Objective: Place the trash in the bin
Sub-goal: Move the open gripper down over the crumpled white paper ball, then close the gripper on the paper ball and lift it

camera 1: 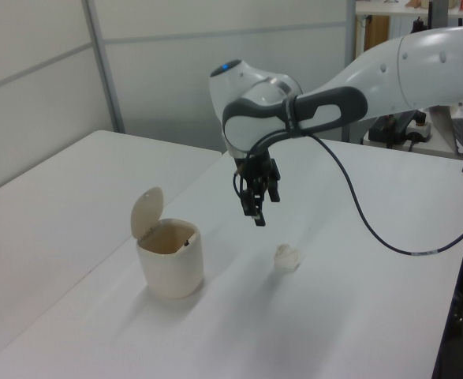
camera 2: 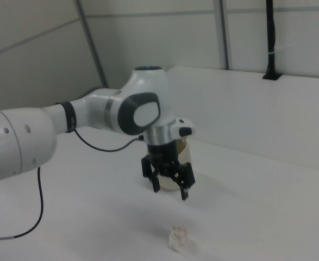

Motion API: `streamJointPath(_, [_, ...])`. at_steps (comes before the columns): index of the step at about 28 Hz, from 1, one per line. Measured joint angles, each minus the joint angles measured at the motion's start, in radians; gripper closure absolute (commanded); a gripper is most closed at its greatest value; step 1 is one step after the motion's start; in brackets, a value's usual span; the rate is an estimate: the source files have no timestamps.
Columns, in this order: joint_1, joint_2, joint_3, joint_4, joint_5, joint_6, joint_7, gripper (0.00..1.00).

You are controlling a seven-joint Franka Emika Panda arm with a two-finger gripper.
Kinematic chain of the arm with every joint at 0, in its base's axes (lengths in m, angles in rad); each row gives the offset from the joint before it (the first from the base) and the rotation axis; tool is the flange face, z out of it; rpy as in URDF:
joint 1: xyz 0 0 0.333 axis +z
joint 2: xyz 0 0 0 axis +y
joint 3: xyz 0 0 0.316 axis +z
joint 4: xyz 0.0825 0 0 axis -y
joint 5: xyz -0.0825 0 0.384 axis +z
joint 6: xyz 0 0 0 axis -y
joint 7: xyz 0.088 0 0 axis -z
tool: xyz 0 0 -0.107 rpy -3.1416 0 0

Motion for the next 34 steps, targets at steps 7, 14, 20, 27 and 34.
streamJointPath(7, [-0.041,0.034,-0.001,-0.085,-0.014,0.052,-0.136,0.00])
streamJointPath(14, [-0.054,0.077,0.000,-0.116,-0.015,0.071,-0.201,0.00])
streamJointPath(20, [-0.047,0.107,0.004,-0.118,-0.015,0.093,-0.208,0.22])
streamJointPath(27, [-0.040,0.118,0.008,-0.118,-0.015,0.100,-0.210,0.59])
streamJointPath(34, [-0.040,0.118,0.009,-0.117,-0.015,0.128,-0.217,0.61])
